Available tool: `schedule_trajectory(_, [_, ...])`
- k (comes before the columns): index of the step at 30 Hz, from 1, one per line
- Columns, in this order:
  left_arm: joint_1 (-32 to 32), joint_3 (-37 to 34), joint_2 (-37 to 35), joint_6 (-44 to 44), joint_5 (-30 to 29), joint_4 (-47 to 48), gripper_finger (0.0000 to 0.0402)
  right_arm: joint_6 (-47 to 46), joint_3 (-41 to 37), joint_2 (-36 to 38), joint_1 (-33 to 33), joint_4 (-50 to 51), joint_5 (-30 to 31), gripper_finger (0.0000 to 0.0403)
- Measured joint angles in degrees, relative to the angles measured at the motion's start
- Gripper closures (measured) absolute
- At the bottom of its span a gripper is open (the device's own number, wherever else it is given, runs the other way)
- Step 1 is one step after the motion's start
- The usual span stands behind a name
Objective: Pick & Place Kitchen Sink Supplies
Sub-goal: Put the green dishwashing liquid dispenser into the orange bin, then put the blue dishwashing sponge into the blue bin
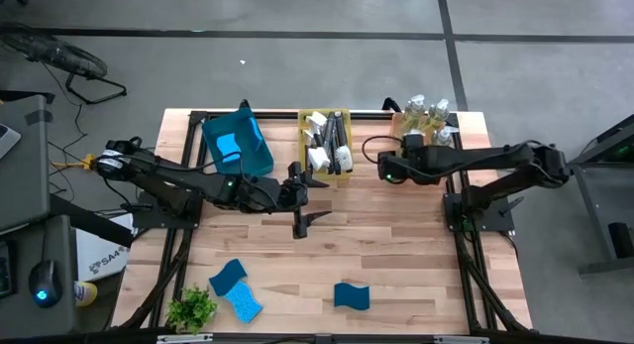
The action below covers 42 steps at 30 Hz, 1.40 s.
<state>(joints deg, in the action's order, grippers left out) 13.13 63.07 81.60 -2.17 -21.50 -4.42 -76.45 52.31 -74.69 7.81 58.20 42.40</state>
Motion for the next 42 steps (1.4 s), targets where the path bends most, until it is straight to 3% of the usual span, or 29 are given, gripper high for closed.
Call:
schedule_trajectory(24, [0.0,0.0,0.0,0.0,-0.1,0.1,0.0094,-6.8,0.1,7.0,-2.3,10.1,-4.0,0.0082])
schedule_trajectory(34, [0.0,0.0,0.0,1.2,-0.2,0.1,0.0094,-10.2,0.2,8.4,-8.9,10.7,-8.2,0.0082])
schedule_trajectory(42, [0.0,0.0,0.0,4.0,-0.1,0.1,0.0094,-11.9,0.2,8.4,-16.6,7.7,-8.0,0.0082])
